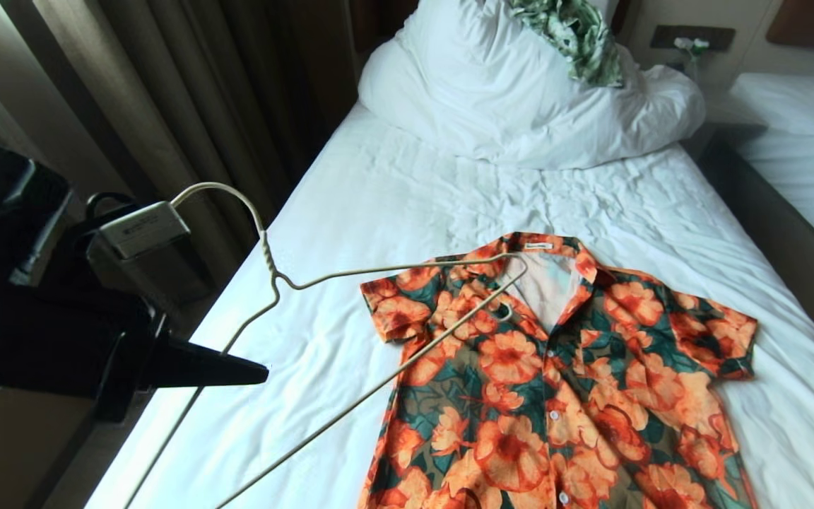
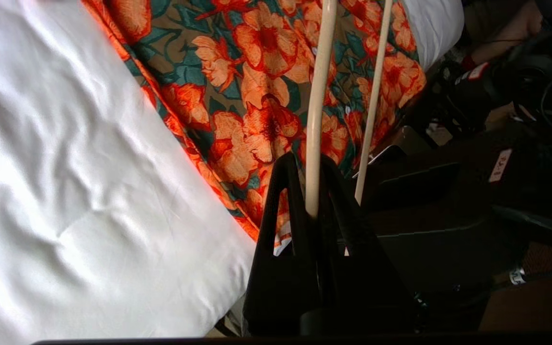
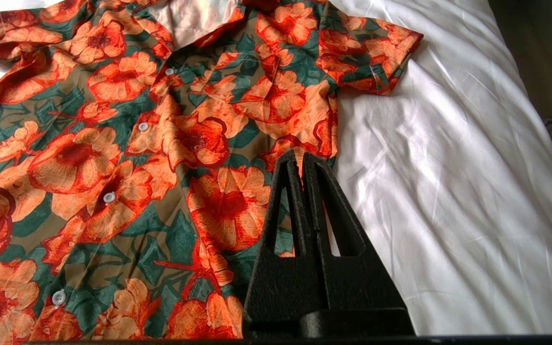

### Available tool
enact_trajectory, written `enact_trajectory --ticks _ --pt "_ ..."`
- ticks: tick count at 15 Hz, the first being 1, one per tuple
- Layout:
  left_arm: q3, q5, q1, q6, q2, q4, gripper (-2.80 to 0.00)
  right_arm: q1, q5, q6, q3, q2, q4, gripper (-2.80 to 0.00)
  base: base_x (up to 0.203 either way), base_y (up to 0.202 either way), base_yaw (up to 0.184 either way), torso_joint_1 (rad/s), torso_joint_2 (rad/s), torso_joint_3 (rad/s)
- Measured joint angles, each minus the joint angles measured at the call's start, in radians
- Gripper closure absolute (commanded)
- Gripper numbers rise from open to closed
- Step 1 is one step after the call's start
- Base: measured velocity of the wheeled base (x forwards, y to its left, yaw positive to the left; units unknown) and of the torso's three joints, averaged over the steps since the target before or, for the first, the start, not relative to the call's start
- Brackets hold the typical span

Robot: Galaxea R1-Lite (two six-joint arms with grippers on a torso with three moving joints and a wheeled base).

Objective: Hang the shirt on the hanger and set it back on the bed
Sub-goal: Lift the shirt and hanger

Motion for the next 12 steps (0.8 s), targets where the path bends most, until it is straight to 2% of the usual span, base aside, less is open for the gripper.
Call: enact_trajectory --ticks 5,8,10,12 --pt "0.036 0.096 -0.094 0.001 -0.120 -0.013 0.00 0.000 0.000 0.000 0.000 0.000 0.000 0.00 0.000 0.000 0.000 0.000 0.00 0.000" --pt "0.101 0.133 -0.129 -0.006 -0.143 -0.138 0.00 0.000 0.000 0.000 0.000 0.000 0.000 0.00 0.000 0.000 0.000 0.000 0.00 0.000" --pt "0.138 0.197 -0.188 -0.043 -0.154 -0.213 0.00 0.000 0.000 0.000 0.000 0.000 0.000 0.00 0.000 0.000 0.000 0.000 0.00 0.000" --pt "0.150 0.279 -0.265 -0.110 -0.161 -0.240 0.00 0.000 0.000 0.000 0.000 0.000 0.000 0.00 0.000 0.000 0.000 0.000 0.00 0.000"
